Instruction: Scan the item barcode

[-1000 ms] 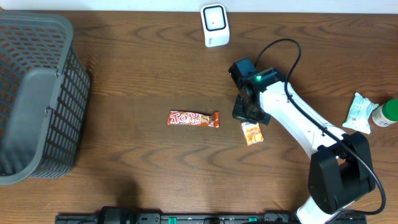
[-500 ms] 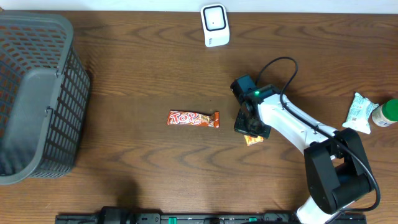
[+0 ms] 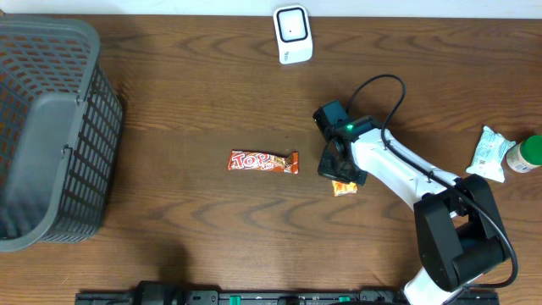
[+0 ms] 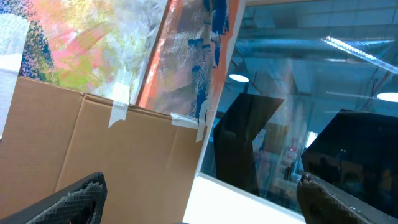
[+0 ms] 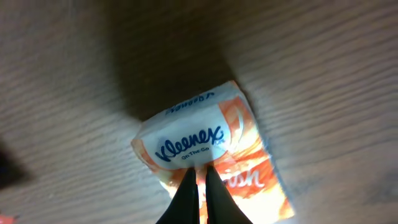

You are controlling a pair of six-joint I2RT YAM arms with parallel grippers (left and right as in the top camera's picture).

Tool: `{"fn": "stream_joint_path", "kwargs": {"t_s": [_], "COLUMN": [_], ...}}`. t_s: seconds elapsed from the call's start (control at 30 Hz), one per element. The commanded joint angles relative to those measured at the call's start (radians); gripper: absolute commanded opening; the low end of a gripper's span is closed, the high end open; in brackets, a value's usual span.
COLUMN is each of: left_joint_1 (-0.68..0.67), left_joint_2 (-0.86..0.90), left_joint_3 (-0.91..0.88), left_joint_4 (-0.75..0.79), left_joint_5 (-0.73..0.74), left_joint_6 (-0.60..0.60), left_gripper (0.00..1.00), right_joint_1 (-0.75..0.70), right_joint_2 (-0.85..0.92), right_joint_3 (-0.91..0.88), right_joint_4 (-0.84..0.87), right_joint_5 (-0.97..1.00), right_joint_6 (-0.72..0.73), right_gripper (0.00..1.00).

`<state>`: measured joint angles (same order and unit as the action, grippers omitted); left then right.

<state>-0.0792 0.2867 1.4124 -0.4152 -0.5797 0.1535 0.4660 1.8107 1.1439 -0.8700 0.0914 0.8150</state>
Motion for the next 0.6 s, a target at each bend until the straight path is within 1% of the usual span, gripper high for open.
{"fn": "stream_joint_path", "kwargs": {"t_s": [0.0, 0.13, 0.23, 0.33, 0.43, 0.47, 0.5, 0.53, 0.57], "left_joint_1": [0.005, 0.005, 0.005, 0.005, 0.005, 0.005, 0.005, 0.005, 0.005], "left_joint_2": [-0.006, -0.005, -0.006, -0.005, -0.005, -0.006, -0.005, -0.005, -0.005], "left_joint_3": [-0.001, -0.001, -0.001, -0.001, -0.001, -0.001, -0.001, -0.001, -0.001], "left_joint_4": [0.004, 0.004, 0.004, 0.004, 0.004, 0.004, 0.004, 0.004, 0.003], "left_joint_5": [-0.009, -0.009, -0.009, -0.009, -0.009, -0.009, -0.009, -0.009, -0.009], "left_joint_6": [-0.005, -0.005, -0.005, -0.005, -0.005, -0.005, -0.005, -0.005, -0.005], "left_gripper": [0.98, 0.98, 0.98, 0.98, 0.98, 0.98, 0.98, 0.98, 0.98], "right_joint_1": [0.000, 0.002, 0.002, -0.001, -0.003, -0.003, -0.003, -0.003, -0.003], "right_joint_2": [-0.002, -0.002, -0.005, -0.021, -0.048, -0.061, -0.069, -0.072, -0.074], "right_joint_3": [-0.041, -0.082, -0.075, -0.014, 0.090, 0.154, 0.191, 0.214, 0.232], "right_joint_4": [0.041, 0.090, 0.092, 0.076, -0.002, -0.053, -0.079, -0.092, -0.095], "right_joint_5": [0.118, 0.096, 0.076, 0.000, -0.023, -0.023, -0.022, -0.021, -0.017], "right_joint_6": [-0.012, -0.012, -0.029, -0.140, -0.162, -0.163, -0.167, -0.179, -0.193], "right_gripper": [0.02, 0.01, 0.01, 0.01, 0.01, 0.07, 0.20, 0.24, 0.24]}}
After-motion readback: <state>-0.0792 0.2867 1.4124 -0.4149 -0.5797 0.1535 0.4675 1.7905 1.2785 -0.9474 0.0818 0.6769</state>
